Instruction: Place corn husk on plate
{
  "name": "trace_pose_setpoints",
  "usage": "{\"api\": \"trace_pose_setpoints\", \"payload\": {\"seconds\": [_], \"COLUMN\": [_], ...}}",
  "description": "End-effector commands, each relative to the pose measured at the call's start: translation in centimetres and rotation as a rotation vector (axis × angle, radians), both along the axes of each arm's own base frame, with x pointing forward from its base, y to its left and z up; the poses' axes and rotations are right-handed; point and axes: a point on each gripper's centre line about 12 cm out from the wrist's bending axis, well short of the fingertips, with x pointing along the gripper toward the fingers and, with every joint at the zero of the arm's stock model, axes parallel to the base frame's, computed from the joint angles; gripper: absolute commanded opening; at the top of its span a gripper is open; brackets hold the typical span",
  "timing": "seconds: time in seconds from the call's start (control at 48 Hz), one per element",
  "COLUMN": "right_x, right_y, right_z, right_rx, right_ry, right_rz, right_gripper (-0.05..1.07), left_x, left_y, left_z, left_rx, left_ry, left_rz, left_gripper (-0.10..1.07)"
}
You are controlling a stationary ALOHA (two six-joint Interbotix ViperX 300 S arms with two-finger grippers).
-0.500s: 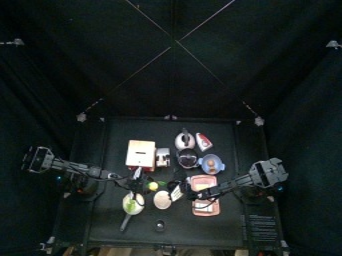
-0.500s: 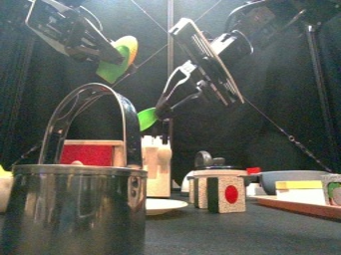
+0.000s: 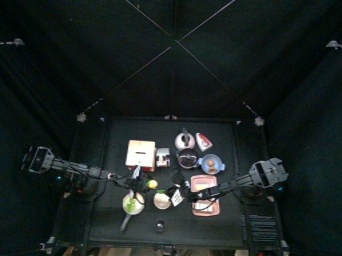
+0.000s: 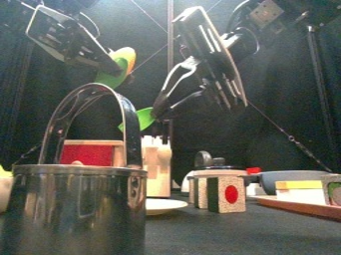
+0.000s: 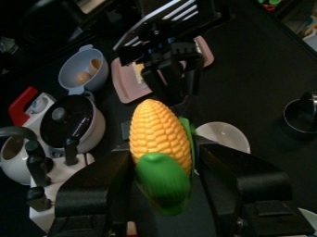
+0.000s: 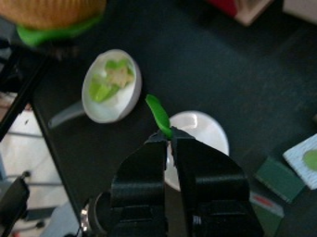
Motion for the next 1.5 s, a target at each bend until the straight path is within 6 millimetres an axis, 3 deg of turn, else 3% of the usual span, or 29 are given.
{"api": "trace_pose_setpoints", "payload": {"seconds": [0.0, 0.188, 0.417, 1.021, 1.167, 1.479], "right_x": [0.0, -0.2, 0.0, 0.1, 0.3, 0.2], "right_y": [0.7, 1.4, 1.6, 0.6, 0.7, 0.6], "right_z": [0.1, -2.4, -3.5, -3.6, -3.4, -3.6], "right_rx": [0.058, 0.114, 0.121, 0.105, 0.096, 0.092], "right_ry": [-0.001, 0.06, 0.084, 0.084, 0.078, 0.083], "right_rz": [0.038, 0.077, 0.09, 0.067, 0.077, 0.074], "right_gripper": [0.13, 0.13, 0.14, 0.15, 0.21, 0.5], "left_x": [0.2, 0.1, 0.1, 0.0, 0.0, 0.0], "left_y": [-0.1, 0.1, 0.7, 0.8, 0.8, 0.9], "left_z": [0.7, 0.5, 0.3, 0.0, 0.0, 0.0], "left_rx": [-0.01, -0.047, -0.068, -0.068, -0.068, -0.07], "left_ry": [-0.017, -0.008, -0.003, 0.006, 0.006, 0.006], "left_rz": [0.004, 0.03, 0.058, 0.063, 0.063, 0.066], "left_gripper": [0.77, 0.77, 0.77, 0.77, 0.77, 0.77]}}
